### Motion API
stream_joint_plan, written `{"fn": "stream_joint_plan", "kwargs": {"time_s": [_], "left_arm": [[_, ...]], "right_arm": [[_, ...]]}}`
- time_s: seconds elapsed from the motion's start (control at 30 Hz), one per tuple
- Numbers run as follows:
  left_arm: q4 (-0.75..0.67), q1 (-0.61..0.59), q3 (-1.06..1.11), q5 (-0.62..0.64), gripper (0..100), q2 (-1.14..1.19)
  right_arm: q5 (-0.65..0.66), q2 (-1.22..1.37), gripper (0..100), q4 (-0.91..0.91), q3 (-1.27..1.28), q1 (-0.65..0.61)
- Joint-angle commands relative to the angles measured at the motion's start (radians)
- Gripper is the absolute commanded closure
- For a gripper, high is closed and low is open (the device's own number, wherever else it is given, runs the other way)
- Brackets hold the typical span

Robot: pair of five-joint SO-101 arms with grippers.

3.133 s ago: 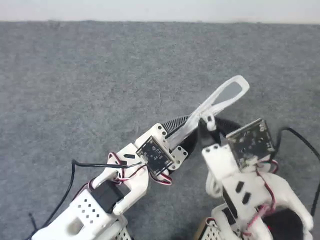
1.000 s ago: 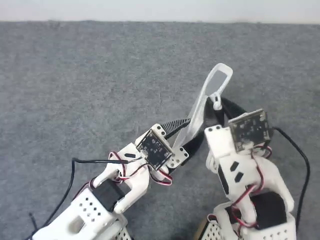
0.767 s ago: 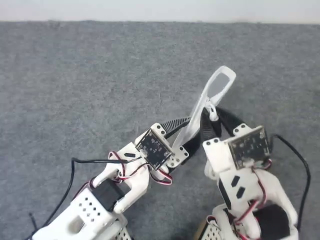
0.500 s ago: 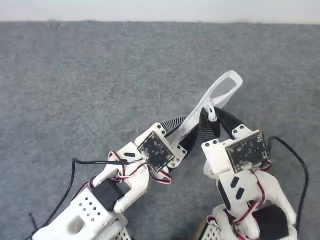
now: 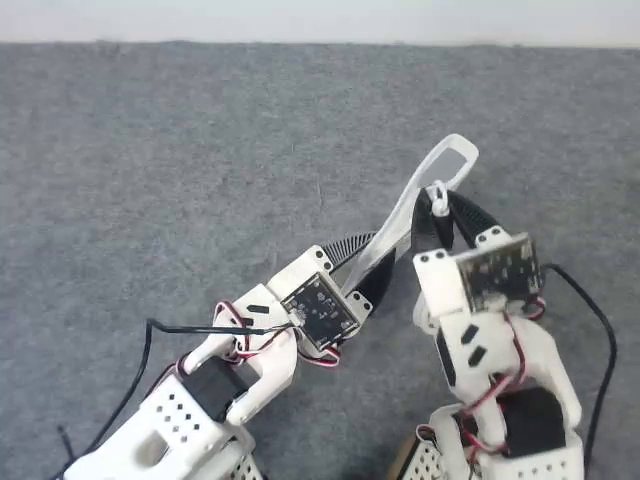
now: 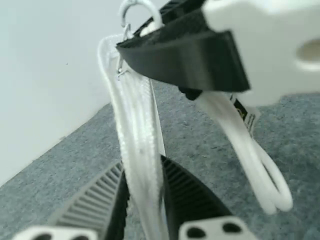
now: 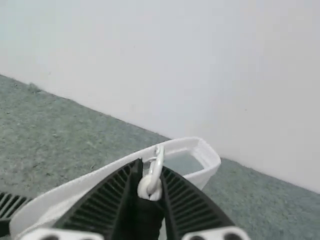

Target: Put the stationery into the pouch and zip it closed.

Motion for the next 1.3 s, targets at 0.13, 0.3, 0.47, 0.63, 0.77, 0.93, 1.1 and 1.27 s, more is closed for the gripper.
{"fn": "stream_joint_plan", "kwargs": {"time_s": [0.13,0.3,0.47,0.63,0.77,0.93,1.1,1.27], "left_arm": [[0.02,0.003,-0.038,-0.026,99,-0.018],[0.02,0.003,-0.036,-0.026,99,-0.018],[0.02,0.003,-0.036,-0.026,99,-0.018],[0.02,0.003,-0.036,-0.026,99,-0.018],[0.02,0.003,-0.036,-0.026,99,-0.018],[0.02,0.003,-0.036,-0.026,99,-0.018],[0.02,0.003,-0.036,-0.026,99,-0.018],[0.02,0.003,-0.036,-0.026,99,-0.02]], "right_arm": [[-0.044,0.229,99.1,-0.03,-0.158,0.094],[-0.044,0.266,99.1,-0.038,-0.193,0.11],[-0.044,0.275,99.1,-0.048,-0.216,0.125],[-0.044,0.285,99.1,-0.073,-0.218,0.127],[-0.043,0.352,99.1,-0.113,-0.244,0.154],[-0.046,0.498,99.1,-0.128,-0.348,0.214],[-0.1,0.654,99.1,-0.128,-0.465,0.254],[-0.115,0.791,99.1,-0.128,-0.565,0.288]]}}
